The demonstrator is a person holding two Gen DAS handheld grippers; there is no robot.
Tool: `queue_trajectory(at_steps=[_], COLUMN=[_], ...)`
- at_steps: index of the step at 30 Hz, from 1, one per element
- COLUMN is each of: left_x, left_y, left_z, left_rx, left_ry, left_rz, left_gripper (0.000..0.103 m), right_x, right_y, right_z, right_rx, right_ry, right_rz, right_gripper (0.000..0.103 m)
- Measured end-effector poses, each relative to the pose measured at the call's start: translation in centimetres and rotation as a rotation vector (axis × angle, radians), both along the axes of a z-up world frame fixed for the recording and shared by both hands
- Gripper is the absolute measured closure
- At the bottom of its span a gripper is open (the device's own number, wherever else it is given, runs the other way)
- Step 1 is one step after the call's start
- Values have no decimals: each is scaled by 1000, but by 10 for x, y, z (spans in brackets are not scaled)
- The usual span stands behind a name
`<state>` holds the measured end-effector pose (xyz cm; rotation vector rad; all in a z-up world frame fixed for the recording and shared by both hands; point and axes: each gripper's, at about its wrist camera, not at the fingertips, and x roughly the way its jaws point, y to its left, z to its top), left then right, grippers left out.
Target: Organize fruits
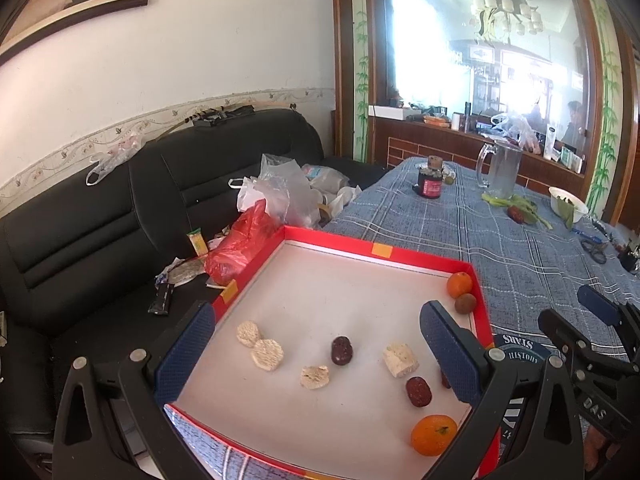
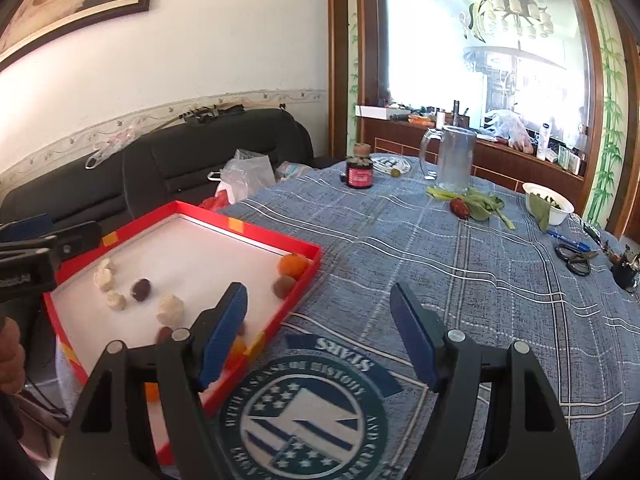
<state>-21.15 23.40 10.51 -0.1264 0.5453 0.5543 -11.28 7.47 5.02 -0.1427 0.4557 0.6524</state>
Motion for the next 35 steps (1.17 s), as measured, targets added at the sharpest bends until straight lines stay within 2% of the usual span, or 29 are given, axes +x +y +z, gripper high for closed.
queue_trajectory(at_steps=[9, 26, 35], left_x=[-22, -53, -59], left_y=[5, 31, 35], left_z=[10, 18, 21], left_rx=[116, 86, 67], left_ry=[-46, -114, -139], left_rz=[43, 29, 10], left_gripper=[1, 1, 1], right_x=[-26, -57, -62], right_y=[26, 57, 69], right_z=[4, 18, 16], right_rx=[-5, -56, -66], right_ry=[-7, -76, -76], right_rz=[70, 94, 104], right_gripper=[28, 28, 28])
